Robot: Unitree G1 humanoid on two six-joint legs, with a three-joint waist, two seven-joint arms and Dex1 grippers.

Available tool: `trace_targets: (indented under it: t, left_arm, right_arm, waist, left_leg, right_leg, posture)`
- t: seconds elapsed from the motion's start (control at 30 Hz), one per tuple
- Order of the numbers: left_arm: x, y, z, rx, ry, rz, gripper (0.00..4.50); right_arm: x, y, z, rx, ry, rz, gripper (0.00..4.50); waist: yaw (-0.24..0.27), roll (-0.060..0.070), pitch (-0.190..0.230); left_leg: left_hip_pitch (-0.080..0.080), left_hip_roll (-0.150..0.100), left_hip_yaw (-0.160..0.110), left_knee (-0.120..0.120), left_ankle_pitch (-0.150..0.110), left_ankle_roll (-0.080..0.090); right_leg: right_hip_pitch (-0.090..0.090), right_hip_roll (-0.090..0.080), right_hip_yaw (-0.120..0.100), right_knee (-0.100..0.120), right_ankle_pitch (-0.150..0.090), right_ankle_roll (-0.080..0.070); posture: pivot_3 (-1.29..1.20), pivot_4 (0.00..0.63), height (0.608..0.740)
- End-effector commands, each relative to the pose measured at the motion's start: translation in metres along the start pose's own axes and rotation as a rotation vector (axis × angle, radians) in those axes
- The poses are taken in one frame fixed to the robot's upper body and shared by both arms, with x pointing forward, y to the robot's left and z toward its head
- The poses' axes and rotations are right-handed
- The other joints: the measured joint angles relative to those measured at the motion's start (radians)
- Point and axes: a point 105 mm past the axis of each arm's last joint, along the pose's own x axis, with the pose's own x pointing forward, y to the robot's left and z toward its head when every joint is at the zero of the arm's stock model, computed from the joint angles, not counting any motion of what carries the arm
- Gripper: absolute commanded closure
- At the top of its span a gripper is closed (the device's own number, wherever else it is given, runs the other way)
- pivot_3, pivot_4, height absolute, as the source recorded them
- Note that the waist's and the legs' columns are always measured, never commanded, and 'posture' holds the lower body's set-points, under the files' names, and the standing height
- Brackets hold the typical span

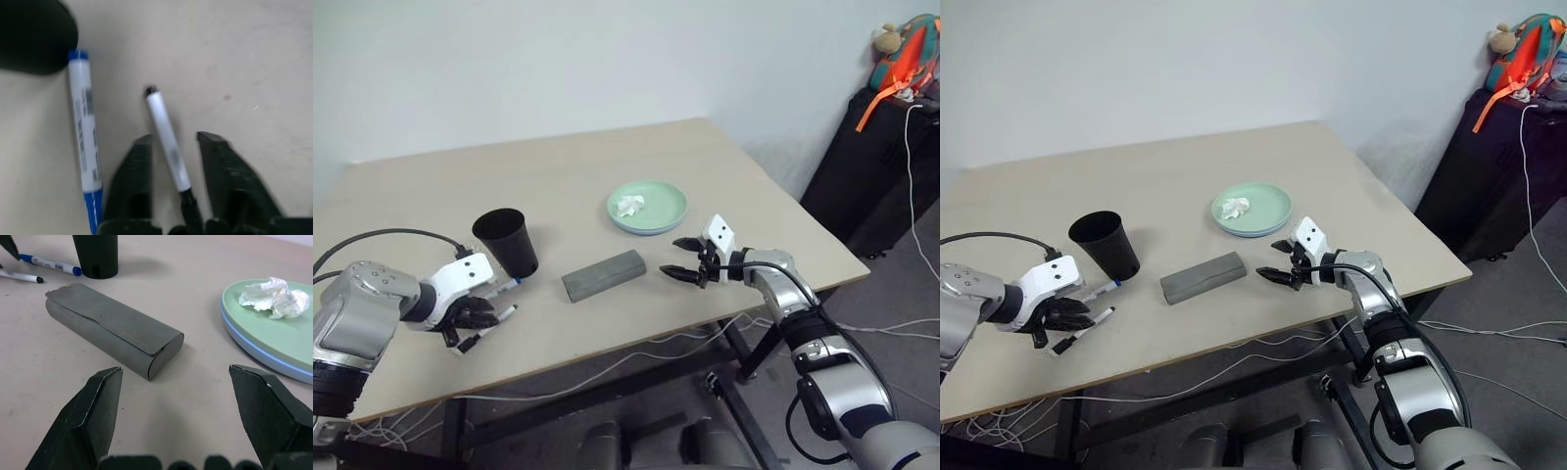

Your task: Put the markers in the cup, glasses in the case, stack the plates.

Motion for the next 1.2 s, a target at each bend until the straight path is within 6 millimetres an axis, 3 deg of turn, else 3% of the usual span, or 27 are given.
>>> trace_targets:
  t: [0.03,0.4,0.5,0.7,0.97,1.2]
  left_arm:
    - [-0.009,0.012,-0.004,0.000,0.036,0.070,3.05]
    - [-0.004,0.008,-0.015,-0.050,0.062,0.035,3.05]
    - [-0.003,0.007,-0.016,-0.047,0.065,0.027,2.50]
    - [-0.002,0.006,-0.015,-0.063,0.057,0.020,0.54]
    - [0.003,-0.005,-0.015,-0.101,0.051,-0.036,0.54]
    - [0.015,-0.013,-0.027,-0.112,0.103,-0.052,0.54]
  right_arm:
    - [0.001,-0.004,0.016,-0.048,-0.039,0.001,0.71]
    - [0.002,-0.002,0.014,-0.041,-0.039,0.000,0.71]
    - [0.002,-0.003,0.013,-0.040,-0.038,-0.004,0.71]
    - [0.001,-0.003,0.012,-0.039,-0.036,-0.008,0.71]
    - [0.002,-0.003,0.013,-0.038,-0.036,-0.009,0.71]
    - [0.002,-0.003,0.012,-0.036,-0.037,-0.009,0.71]
  waist:
    - [0.000,0.000,0.000]
    - [0.000,0.000,0.000]
    - [0.000,0.000,0.000]
    - [0.000,0.000,0.000]
    - [0.000,0.000,0.000]
    - [0.000,0.000,0.000]
  left_leg:
    - [0.000,0.000,0.001,0.000,0.000,0.000]
    - [0.000,0.000,0.005,-0.001,0.000,0.000]
    - [0.000,0.000,0.005,-0.001,0.000,0.000]
    - [0.000,0.000,0.005,-0.002,0.000,-0.001]
    - [0.000,0.000,0.006,-0.001,0.000,0.000]
    - [0.000,0.000,0.006,-0.002,0.000,-0.001]
  right_leg:
    - [0.000,0.000,0.000,0.000,0.000,0.000]
    - [-0.001,0.000,0.001,0.000,0.000,0.000]
    - [-0.001,0.000,0.001,0.000,0.000,0.000]
    - [-0.001,0.000,0.001,0.000,0.000,0.000]
    - [-0.001,0.000,0.001,0.000,0.000,0.000]
    - [-0.001,0.000,0.001,0.000,0.000,0.000]
  posture:
    - [0.00,0.000,0.740]
    - [0.00,0.000,0.740]
    - [0.00,0.000,0.740]
    - [0.00,0.000,0.740]
    - [0.00,0.000,0.740]
    - [0.00,0.000,0.740]
